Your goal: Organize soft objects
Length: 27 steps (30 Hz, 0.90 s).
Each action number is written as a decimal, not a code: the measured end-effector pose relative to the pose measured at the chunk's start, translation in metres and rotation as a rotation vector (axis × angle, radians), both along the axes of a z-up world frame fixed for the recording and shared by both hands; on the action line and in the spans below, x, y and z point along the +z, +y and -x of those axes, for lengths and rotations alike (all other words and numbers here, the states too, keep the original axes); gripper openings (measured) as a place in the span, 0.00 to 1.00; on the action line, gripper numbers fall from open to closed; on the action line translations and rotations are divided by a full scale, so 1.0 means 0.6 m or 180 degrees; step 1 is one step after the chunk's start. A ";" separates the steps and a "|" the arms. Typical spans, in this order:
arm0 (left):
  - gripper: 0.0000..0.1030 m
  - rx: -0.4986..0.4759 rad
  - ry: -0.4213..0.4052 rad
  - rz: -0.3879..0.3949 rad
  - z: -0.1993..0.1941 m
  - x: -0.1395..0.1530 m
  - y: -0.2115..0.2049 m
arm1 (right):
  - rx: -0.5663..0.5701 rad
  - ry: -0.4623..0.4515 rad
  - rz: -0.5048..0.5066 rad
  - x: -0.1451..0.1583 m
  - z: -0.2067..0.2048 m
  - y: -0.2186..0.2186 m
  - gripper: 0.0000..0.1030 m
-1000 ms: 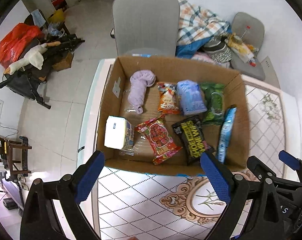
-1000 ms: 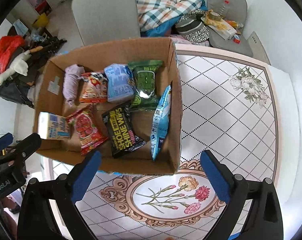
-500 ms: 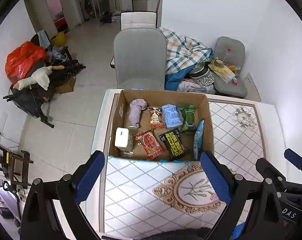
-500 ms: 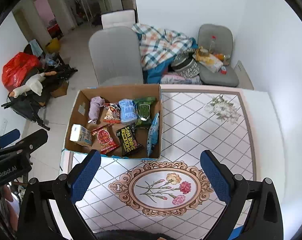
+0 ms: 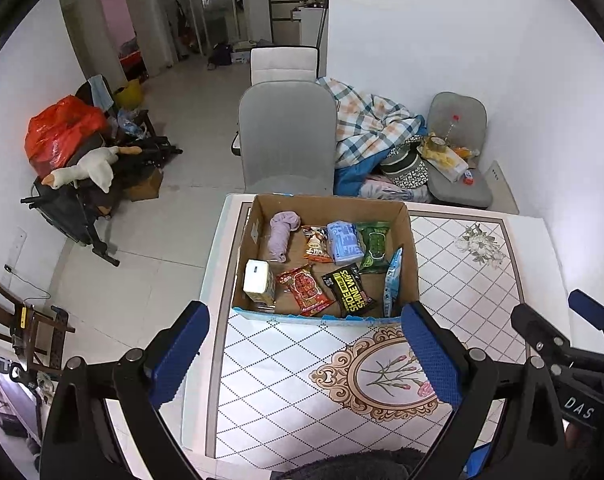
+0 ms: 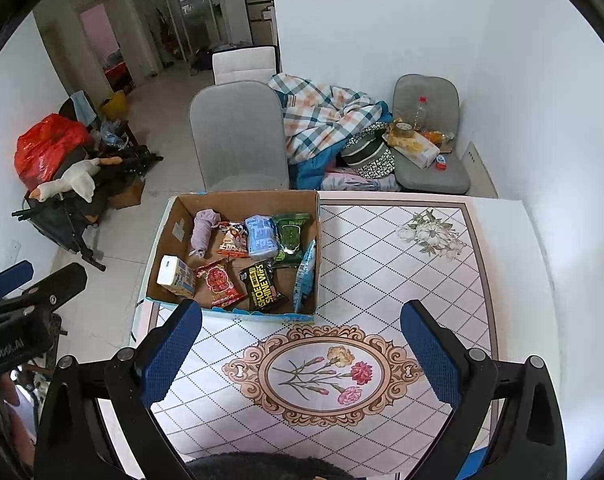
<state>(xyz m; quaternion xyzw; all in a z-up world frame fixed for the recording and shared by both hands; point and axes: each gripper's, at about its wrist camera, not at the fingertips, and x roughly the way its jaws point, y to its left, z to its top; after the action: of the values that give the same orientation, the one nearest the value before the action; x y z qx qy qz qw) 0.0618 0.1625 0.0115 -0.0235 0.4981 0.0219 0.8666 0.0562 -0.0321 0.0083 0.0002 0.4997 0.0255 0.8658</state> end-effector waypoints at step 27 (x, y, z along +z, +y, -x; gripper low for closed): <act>0.95 0.0011 -0.0013 0.0045 0.023 0.003 -0.013 | -0.0104 -0.0115 0.0030 0.038 0.023 -0.021 0.98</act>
<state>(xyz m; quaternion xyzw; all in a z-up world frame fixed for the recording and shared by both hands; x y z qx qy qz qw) 0.0478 0.1547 0.0133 -0.0305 0.4964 0.0197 0.8673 0.0422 -0.0445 0.0308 0.0038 0.4840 0.0091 0.8750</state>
